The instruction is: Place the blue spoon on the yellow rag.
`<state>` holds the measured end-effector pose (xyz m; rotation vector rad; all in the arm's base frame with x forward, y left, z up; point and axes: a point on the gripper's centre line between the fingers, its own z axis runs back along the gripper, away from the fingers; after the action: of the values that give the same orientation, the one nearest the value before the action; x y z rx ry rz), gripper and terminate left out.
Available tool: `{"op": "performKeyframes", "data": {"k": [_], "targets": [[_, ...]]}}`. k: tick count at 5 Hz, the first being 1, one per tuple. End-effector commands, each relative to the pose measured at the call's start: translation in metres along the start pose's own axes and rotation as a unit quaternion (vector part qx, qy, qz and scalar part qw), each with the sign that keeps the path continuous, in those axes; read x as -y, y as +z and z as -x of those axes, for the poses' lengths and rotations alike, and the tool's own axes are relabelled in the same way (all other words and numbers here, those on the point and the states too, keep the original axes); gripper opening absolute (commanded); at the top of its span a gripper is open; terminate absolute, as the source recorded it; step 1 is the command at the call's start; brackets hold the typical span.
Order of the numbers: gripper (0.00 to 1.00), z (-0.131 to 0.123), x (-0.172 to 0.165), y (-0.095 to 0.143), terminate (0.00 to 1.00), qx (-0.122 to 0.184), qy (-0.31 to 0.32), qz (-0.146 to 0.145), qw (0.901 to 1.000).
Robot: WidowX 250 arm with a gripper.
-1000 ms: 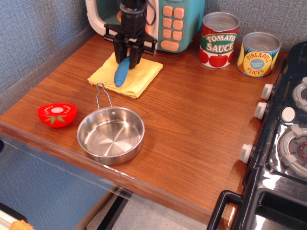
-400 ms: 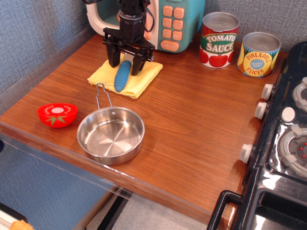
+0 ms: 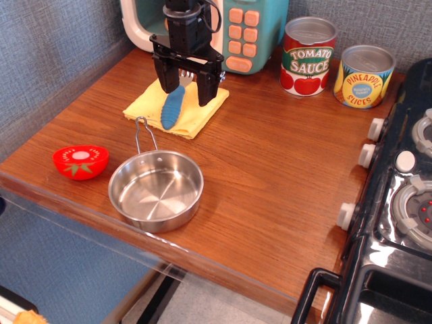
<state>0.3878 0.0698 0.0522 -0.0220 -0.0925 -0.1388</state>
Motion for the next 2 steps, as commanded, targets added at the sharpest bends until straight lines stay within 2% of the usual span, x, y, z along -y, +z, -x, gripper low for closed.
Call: {"op": "performKeyframes", "data": {"k": [1,2], "targets": [[1.00,0.0053,0.0038,0.0315,0.00,0.030,-0.019,-0.006,0.9994],[1.00,0.0060,0.0066,0.0311,0.00,0.029,-0.019,-0.028,0.9990]]}}
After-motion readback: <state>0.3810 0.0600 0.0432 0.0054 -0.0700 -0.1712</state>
